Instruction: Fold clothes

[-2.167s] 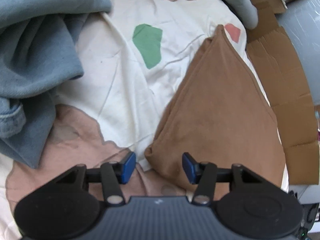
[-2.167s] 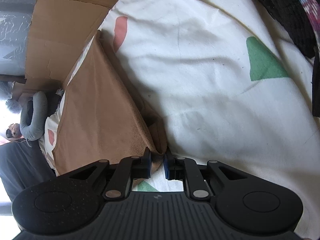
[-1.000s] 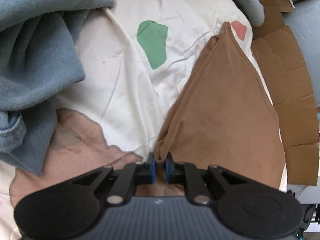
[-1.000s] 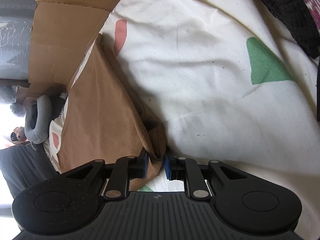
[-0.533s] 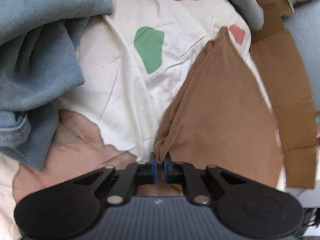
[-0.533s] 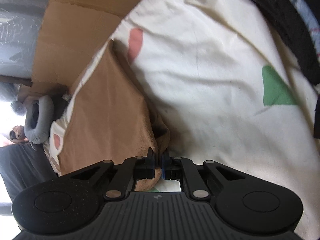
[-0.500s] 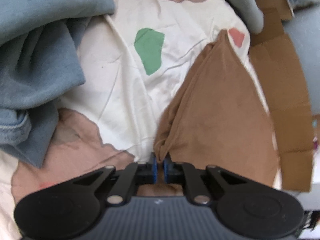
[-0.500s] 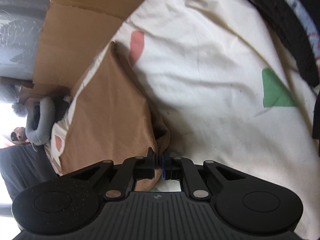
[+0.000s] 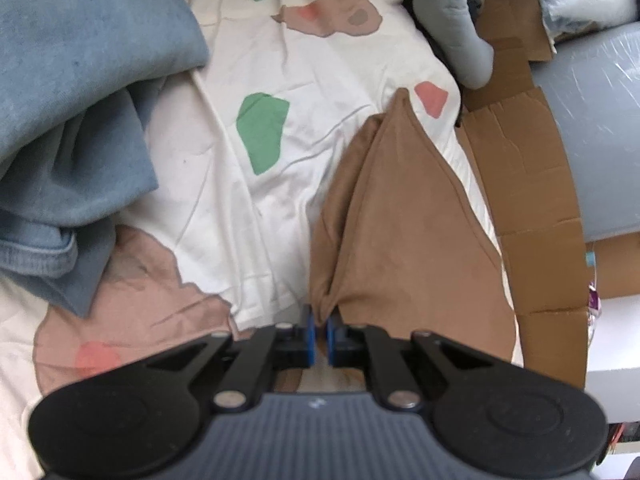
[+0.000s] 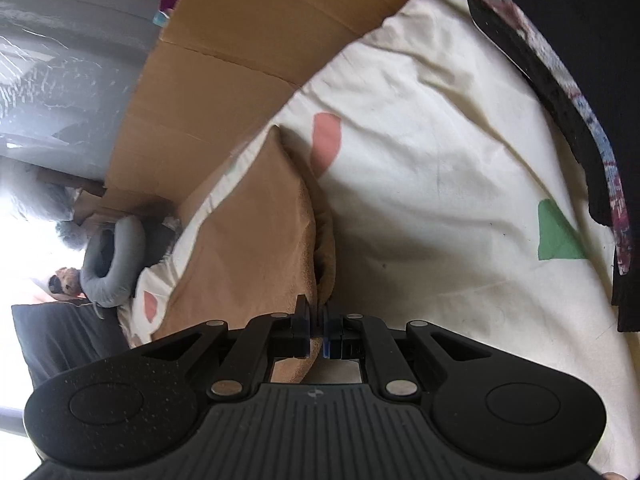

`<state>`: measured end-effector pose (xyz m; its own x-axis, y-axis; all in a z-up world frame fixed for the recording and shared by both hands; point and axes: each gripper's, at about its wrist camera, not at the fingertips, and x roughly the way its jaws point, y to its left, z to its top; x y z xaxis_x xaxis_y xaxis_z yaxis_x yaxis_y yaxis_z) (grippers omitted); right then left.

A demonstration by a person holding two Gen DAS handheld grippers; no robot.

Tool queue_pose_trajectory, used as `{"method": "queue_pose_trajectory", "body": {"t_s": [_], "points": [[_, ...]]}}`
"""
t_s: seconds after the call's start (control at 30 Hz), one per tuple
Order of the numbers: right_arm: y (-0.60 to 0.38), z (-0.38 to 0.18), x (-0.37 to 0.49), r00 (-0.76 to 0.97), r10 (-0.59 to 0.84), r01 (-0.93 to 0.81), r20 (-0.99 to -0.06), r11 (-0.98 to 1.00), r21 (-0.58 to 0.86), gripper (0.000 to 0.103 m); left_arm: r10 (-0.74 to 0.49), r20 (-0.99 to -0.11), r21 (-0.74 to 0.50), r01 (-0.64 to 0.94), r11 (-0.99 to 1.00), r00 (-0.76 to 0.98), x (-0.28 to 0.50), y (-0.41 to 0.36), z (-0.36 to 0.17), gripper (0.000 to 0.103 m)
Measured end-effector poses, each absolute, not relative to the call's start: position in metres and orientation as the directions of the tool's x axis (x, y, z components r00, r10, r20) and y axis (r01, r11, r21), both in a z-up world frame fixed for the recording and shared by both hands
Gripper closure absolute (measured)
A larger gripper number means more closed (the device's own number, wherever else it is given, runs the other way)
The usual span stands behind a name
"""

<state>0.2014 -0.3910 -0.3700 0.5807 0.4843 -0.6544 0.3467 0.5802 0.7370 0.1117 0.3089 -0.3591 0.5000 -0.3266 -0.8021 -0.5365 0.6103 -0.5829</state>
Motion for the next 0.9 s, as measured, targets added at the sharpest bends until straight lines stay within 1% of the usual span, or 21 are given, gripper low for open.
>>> {"method": "queue_pose_trajectory", "body": {"t_s": [0.2,0.43,0.73,0.9], "points": [[-0.397,-0.353,0.197,0.609,0.484,0.326,-0.629,0.569,0.754,0.099,-0.342,-0.799,-0.589,-0.528,0.613,0.494,0.104,0.306,-0.346,0.098],[-0.402,-0.34,0.186,0.612,0.484,0.309,-0.626,0.582,0.752,0.099,-0.364,-0.8,-0.591,-0.522,0.615,0.477,0.089,0.3,-0.336,0.098],[-0.407,-0.335,0.162,0.594,0.484,0.308,-0.643,0.601,0.737,0.099,-0.381,-0.812,-0.579,-0.53,0.62,0.441,0.072,0.298,-0.34,0.098],[-0.412,-0.352,0.153,0.566,0.479,0.353,-0.671,0.595,0.722,0.099,-0.387,-0.824,-0.565,-0.556,0.61,0.413,0.067,0.297,-0.359,0.098]]}}
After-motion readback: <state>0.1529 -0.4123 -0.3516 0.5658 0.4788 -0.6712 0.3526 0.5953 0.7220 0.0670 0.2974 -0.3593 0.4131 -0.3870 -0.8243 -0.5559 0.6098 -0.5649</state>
